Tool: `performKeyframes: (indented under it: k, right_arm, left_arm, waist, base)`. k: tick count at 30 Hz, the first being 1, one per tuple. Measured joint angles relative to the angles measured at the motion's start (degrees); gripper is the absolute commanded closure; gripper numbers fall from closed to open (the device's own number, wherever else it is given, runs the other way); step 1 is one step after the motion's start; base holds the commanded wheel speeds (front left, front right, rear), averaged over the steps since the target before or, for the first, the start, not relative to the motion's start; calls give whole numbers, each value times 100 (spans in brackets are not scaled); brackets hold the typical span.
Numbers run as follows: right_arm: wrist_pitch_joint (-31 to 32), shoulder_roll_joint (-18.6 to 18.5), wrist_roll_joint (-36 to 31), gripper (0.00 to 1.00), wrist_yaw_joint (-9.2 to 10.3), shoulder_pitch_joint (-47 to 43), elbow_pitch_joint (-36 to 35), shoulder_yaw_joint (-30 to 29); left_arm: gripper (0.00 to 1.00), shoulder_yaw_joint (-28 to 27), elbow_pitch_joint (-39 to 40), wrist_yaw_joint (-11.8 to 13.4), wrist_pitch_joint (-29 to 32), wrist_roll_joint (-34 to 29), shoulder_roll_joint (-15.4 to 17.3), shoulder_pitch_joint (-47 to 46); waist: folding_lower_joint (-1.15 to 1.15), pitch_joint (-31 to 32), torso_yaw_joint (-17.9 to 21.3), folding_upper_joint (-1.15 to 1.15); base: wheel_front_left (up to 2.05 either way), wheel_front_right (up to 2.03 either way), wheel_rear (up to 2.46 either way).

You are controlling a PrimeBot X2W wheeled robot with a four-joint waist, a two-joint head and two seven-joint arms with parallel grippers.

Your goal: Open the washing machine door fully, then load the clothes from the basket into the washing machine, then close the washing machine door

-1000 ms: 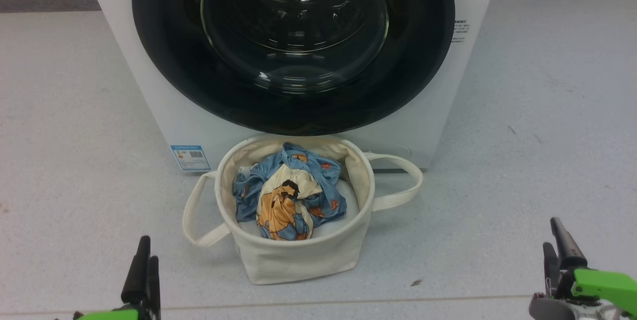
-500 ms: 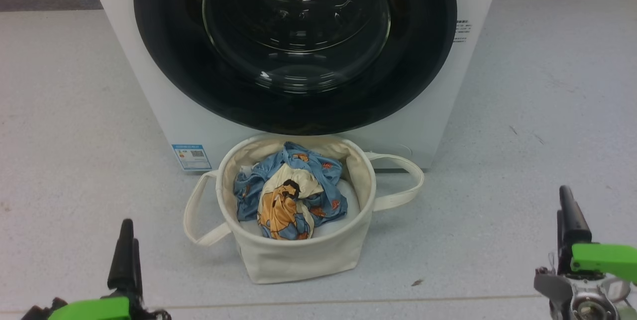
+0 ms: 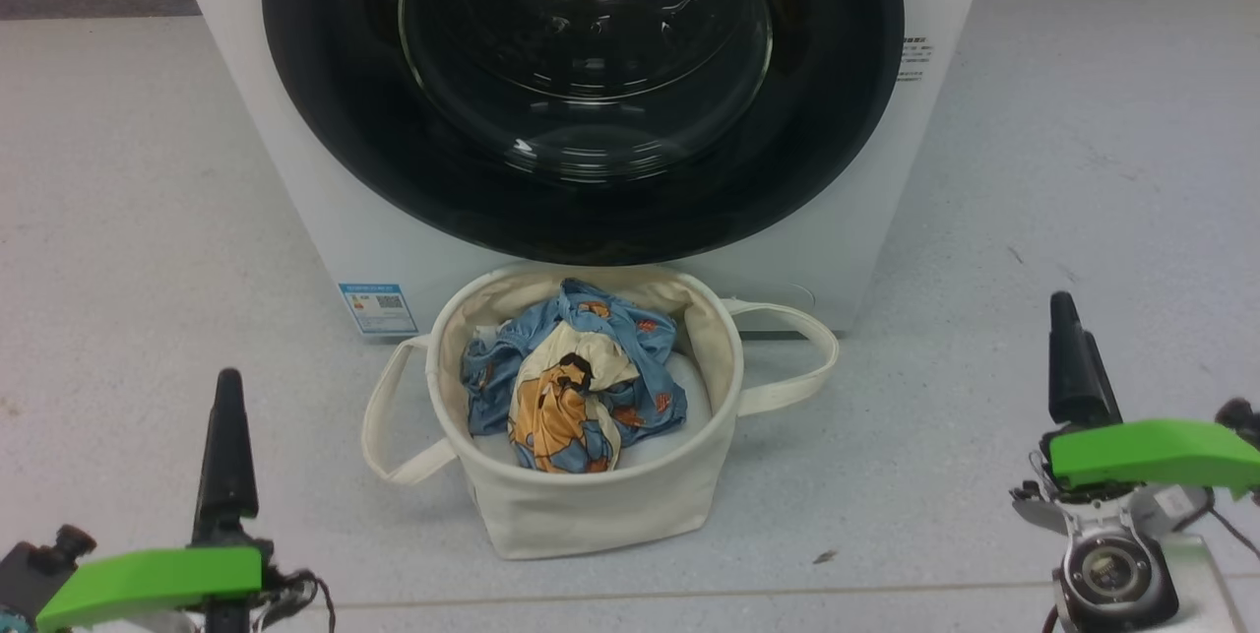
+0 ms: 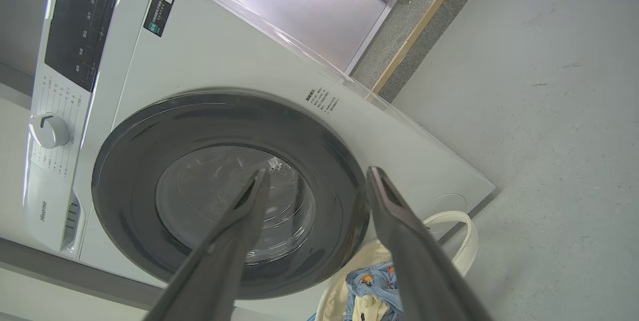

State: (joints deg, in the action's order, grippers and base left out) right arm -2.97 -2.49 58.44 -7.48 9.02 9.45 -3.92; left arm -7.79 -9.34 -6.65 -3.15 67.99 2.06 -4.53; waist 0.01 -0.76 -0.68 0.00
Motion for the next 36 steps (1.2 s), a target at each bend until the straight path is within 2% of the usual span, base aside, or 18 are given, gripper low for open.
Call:
performKeyframes:
  k: [16, 26, 28, 36]
  right_arm:
    - [-264, -132, -1444, 0, 0, 288, -539, 411]
    - [-425, -279, -2174, 0, 0, 367, -442, 827]
    - [-426, -279, -2294, 0, 0, 371, -420, 827]
    - [-578, -207, -3105, 0, 0, 371, -133, 823]
  left_arm:
    - [0, 489, 735, 517, -258, -2193, 2, -65]
    - [0, 883, 786, 884, -412, -3608, 4, -91]
    - [0, 913, 782, 927, -433, -3719, 7, -94]
    - [0, 1232, 738, 1383, -561, -4461, 149, -160]
  waist:
    - [0, -51, -63, 0]
    - [0, -62, -68, 0]
    - [0, -64, -70, 0]
    - [0, -96, -90, 0]
  base:
    - [0, 0, 0]
    - [0, 0, 0]
    - [0, 0, 0]
    - [0, 0, 0]
